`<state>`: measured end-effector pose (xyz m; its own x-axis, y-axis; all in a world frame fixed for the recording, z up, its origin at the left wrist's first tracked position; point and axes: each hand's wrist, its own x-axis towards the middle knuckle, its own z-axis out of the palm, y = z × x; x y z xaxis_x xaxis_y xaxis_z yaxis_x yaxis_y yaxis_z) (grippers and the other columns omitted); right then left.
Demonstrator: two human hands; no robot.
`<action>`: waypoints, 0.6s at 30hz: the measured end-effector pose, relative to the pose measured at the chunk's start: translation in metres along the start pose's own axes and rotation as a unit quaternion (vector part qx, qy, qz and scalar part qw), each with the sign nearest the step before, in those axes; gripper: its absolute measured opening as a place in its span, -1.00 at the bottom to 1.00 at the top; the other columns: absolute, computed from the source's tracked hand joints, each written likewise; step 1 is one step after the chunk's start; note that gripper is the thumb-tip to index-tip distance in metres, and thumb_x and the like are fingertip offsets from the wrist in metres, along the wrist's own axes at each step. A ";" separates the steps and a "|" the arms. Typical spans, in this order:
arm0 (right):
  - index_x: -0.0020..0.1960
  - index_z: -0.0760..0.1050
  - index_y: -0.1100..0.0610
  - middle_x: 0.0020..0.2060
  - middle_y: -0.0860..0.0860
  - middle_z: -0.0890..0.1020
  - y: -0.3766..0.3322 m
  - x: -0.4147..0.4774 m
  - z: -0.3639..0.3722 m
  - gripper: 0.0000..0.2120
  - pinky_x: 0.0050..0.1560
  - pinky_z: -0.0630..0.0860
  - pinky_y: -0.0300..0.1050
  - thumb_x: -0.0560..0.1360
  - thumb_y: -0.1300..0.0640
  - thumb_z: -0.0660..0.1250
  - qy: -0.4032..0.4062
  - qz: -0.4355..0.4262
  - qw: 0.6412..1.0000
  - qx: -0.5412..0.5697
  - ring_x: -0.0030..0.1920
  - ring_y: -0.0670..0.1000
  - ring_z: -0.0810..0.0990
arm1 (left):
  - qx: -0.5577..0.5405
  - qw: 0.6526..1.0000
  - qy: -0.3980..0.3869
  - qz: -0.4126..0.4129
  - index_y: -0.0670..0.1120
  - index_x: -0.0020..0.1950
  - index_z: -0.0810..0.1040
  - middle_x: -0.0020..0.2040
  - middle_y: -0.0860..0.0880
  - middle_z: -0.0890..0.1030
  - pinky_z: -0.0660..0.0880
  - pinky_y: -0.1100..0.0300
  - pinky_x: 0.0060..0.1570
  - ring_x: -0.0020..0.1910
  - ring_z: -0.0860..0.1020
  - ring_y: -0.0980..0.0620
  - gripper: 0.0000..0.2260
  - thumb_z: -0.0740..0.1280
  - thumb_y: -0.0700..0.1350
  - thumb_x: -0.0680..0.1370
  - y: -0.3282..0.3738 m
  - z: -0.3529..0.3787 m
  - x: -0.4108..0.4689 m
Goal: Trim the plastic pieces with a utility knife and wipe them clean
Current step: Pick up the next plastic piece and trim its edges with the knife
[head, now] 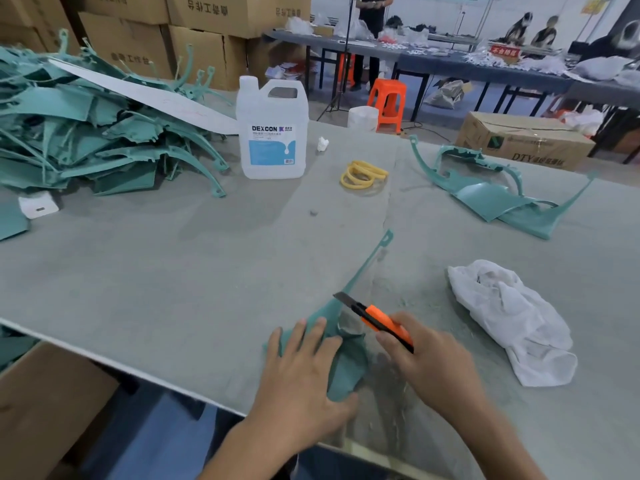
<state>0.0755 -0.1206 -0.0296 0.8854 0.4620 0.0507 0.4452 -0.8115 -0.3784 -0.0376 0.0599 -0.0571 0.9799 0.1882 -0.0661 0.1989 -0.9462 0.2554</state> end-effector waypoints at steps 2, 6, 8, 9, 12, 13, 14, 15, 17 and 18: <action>0.14 0.41 -0.17 -0.24 -0.13 0.61 0.001 0.001 -0.002 -0.72 -0.18 0.53 -0.03 0.60 -0.31 0.13 -0.005 -0.016 0.998 -0.053 -0.15 0.00 0.62 | -0.011 1.000 0.008 -0.004 0.23 0.53 0.14 0.64 0.03 -0.05 -0.26 -0.08 0.53 0.60 -0.16 -0.07 -0.24 0.08 0.43 0.35 -0.003 0.003 0.000; 0.14 0.42 -0.16 -0.24 -0.14 0.58 0.004 0.001 -0.002 -0.71 -0.18 0.54 -0.03 0.61 -0.31 0.10 -0.003 -0.033 0.997 -0.064 -0.17 -0.02 0.61 | -0.009 1.000 0.015 -0.018 0.29 0.47 0.16 0.62 -0.06 0.01 -0.15 -0.10 0.52 0.56 -0.05 -0.12 -0.24 0.10 0.47 0.29 -0.006 0.002 0.004; 0.12 0.42 -0.16 -0.26 -0.14 0.58 0.004 0.001 -0.002 -0.69 -0.23 0.52 -0.05 0.60 -0.33 0.07 -0.004 -0.041 0.997 -0.068 -0.21 -0.05 0.59 | 0.002 0.999 0.023 -0.022 0.31 0.43 0.19 0.59 -0.04 0.09 -0.07 -0.13 0.49 0.51 0.04 -0.07 -0.28 0.09 0.46 0.29 -0.006 -0.002 0.006; 0.11 0.41 -0.16 -0.26 -0.14 0.58 0.004 0.001 0.000 -0.69 -0.25 0.50 -0.06 0.60 -0.33 0.06 -0.004 -0.044 0.996 -0.076 -0.22 -0.05 0.59 | -0.002 0.999 0.025 -0.024 0.31 0.41 0.19 0.57 -0.02 0.12 -0.04 -0.14 0.48 0.49 0.07 -0.05 -0.30 0.09 0.44 0.28 -0.006 -0.003 0.007; 0.10 0.39 -0.14 -0.23 -0.14 0.59 0.004 0.005 0.003 -0.69 -0.26 0.48 -0.07 0.62 -0.32 0.05 0.010 -0.034 0.995 -0.095 -0.19 -0.03 0.60 | -0.006 0.999 0.031 -0.025 0.30 0.37 0.23 0.52 -0.01 0.14 -0.01 -0.15 0.45 0.46 0.10 -0.05 -0.34 0.08 0.45 0.28 -0.005 -0.002 0.008; 0.10 0.39 -0.13 -0.23 -0.14 0.59 0.005 0.007 0.003 -0.70 -0.25 0.49 -0.07 0.62 -0.31 0.06 0.013 -0.030 0.995 -0.094 -0.19 -0.03 0.60 | -0.002 0.999 0.032 -0.026 0.29 0.36 0.24 0.53 -0.02 0.13 -0.03 -0.17 0.45 0.47 0.09 -0.06 -0.33 0.08 0.47 0.28 -0.004 -0.001 0.008; 0.10 0.39 -0.13 -0.24 -0.14 0.59 0.005 0.009 0.003 -0.70 -0.23 0.51 -0.06 0.62 -0.31 0.06 0.013 -0.029 0.995 -0.092 -0.20 -0.03 0.60 | -0.003 0.999 0.031 -0.030 0.28 0.35 0.24 0.55 -0.03 0.11 -0.08 -0.19 0.45 0.49 0.06 -0.07 -0.31 0.08 0.50 0.27 -0.002 0.000 0.009; 0.09 0.39 -0.14 -0.24 -0.14 0.59 0.006 0.010 0.003 -0.71 -0.22 0.52 -0.06 0.62 -0.31 0.07 0.009 -0.031 0.996 -0.088 -0.20 -0.03 0.60 | -0.007 0.999 0.028 -0.036 0.27 0.34 0.24 0.56 -0.04 0.08 -0.13 -0.21 0.45 0.51 0.02 -0.08 -0.29 0.07 0.54 0.27 0.001 0.001 0.010; 0.08 0.40 -0.14 -0.27 -0.15 0.59 0.006 0.011 0.003 -0.73 -0.22 0.54 -0.06 0.63 -0.30 0.09 0.001 -0.036 0.996 -0.078 -0.25 -0.09 0.58 | -0.015 0.999 0.024 -0.044 0.23 0.30 0.24 0.58 -0.04 0.04 -0.18 -0.22 0.46 0.55 -0.05 -0.08 -0.29 0.08 0.58 0.28 0.007 0.002 0.013; 0.08 0.41 -0.14 -0.28 -0.15 0.59 0.007 0.011 0.003 -0.74 -0.22 0.54 -0.07 0.63 -0.29 0.10 0.000 -0.039 0.997 -0.073 -0.27 -0.11 0.57 | -0.023 0.998 0.027 -0.045 0.18 0.27 0.24 0.58 -0.05 0.07 -0.17 -0.21 0.49 0.56 -0.05 -0.06 -0.31 0.11 0.57 0.30 0.010 0.002 0.016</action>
<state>0.0878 -0.1201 -0.0342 0.8471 0.5262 0.0743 0.5276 -0.8163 -0.2351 -0.0199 0.0529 -0.0580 0.9574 0.2862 -0.0389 0.2846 -0.9120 0.2953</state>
